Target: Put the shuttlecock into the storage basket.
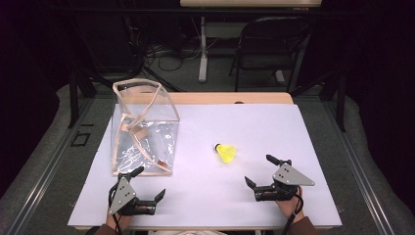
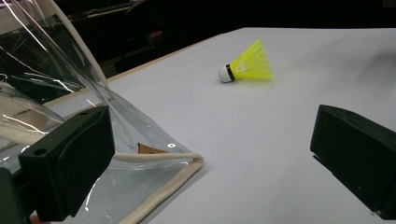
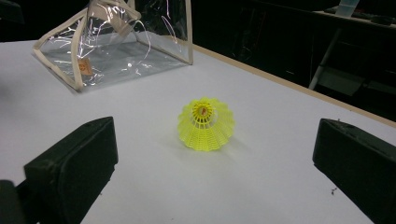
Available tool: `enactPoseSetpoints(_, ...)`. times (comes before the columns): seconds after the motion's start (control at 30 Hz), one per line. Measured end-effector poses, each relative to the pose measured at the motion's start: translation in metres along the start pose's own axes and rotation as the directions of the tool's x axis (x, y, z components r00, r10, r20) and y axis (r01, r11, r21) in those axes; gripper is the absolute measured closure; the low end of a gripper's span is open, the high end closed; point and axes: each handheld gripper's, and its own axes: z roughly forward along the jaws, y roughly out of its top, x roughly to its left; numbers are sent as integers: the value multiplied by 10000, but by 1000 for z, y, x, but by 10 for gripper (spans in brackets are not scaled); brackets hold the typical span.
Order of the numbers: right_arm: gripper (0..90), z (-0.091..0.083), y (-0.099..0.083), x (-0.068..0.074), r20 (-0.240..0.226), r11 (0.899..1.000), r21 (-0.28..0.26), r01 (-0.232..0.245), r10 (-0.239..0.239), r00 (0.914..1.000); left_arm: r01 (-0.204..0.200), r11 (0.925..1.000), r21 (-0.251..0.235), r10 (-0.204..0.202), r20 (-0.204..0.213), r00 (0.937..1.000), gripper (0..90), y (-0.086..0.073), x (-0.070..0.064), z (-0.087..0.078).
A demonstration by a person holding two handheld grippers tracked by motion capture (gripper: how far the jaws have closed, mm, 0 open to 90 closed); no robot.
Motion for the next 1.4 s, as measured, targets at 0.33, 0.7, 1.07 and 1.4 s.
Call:
enactPoseSetpoints(0.33, 0, 14, 5, -8, -270, 9999, 153, -63, 67, 9996, 16, 10000, -34, -16, 10, 10000, 0, 0, 0, 0)
enactPoseSetpoints(0.7, 0, 25, 11, -12, -327, 9993, 373, 69, -57, 9994, 30, 10000, 33, -30, 15, 10000, 0, 0, 0, 0)
enactPoseSetpoints(1.07, 0, 40, 15, -14, -611, 9969, 762, 174, -127, 9980, 57, 10000, 5, -57, 15, 10000, 0, 0, 0, 0)
enactPoseSetpoints(1.4, 0, 50, 21, -17, -687, 9947, 981, 312, -245, 9973, 7, 10000, 22, -7, -18, 10000, 0, 0, 1, -1)
